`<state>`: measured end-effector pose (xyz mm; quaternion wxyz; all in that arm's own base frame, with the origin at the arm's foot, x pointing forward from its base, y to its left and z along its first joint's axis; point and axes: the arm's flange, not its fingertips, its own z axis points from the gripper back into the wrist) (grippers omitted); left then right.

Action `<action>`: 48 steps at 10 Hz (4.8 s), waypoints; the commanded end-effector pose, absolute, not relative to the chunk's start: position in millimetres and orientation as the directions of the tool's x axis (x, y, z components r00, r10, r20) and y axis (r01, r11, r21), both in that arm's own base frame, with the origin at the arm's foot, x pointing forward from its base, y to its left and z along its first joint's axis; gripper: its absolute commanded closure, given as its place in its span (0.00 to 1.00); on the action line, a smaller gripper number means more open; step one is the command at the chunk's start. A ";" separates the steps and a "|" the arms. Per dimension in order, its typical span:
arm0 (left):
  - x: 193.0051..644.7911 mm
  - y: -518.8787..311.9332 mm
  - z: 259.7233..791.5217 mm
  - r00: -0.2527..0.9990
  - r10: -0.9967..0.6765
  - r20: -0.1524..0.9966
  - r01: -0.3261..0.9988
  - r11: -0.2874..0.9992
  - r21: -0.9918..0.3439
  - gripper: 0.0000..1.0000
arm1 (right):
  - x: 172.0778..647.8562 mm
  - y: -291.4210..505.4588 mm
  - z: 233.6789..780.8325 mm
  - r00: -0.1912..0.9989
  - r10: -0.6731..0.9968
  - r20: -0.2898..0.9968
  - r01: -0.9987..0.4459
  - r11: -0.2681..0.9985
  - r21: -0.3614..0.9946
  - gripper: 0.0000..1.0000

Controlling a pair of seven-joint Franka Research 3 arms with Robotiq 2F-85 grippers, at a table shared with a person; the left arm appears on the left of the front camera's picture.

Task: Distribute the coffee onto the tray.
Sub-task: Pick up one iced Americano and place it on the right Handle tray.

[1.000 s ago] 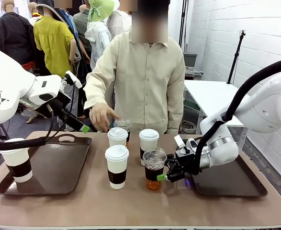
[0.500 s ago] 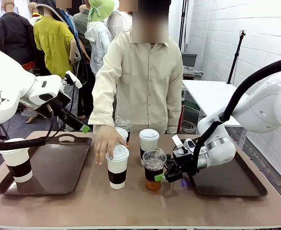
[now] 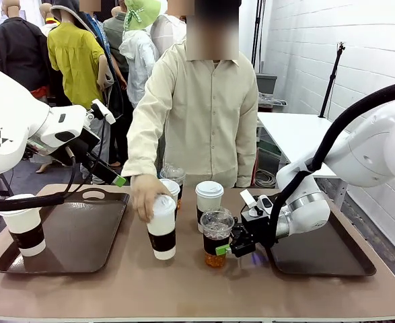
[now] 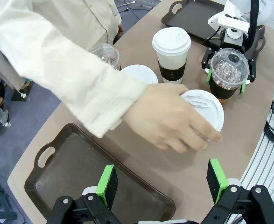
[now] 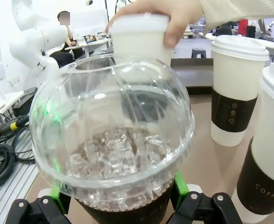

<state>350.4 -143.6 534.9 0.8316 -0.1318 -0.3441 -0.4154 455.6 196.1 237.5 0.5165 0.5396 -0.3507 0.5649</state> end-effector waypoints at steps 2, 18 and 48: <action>349.4 -143.7 534.4 0.425 -0.601 0.678 0.782 0.621 0.060 0.00 | 463.0 199.4 239.1 0.129 0.215 0.968 -0.952 -0.246 0.181 0.00; 349.4 -143.7 534.4 0.425 -0.601 0.678 0.782 0.621 0.060 0.00 | 404.7 82.0 338.0 0.129 0.150 0.980 -0.977 -0.150 0.151 0.34; 349.4 -143.7 534.4 0.425 -0.601 0.678 0.782 0.621 0.060 0.00 | 415.1 -59.9 249.8 0.191 0.108 0.976 -0.963 0.215 0.165 0.00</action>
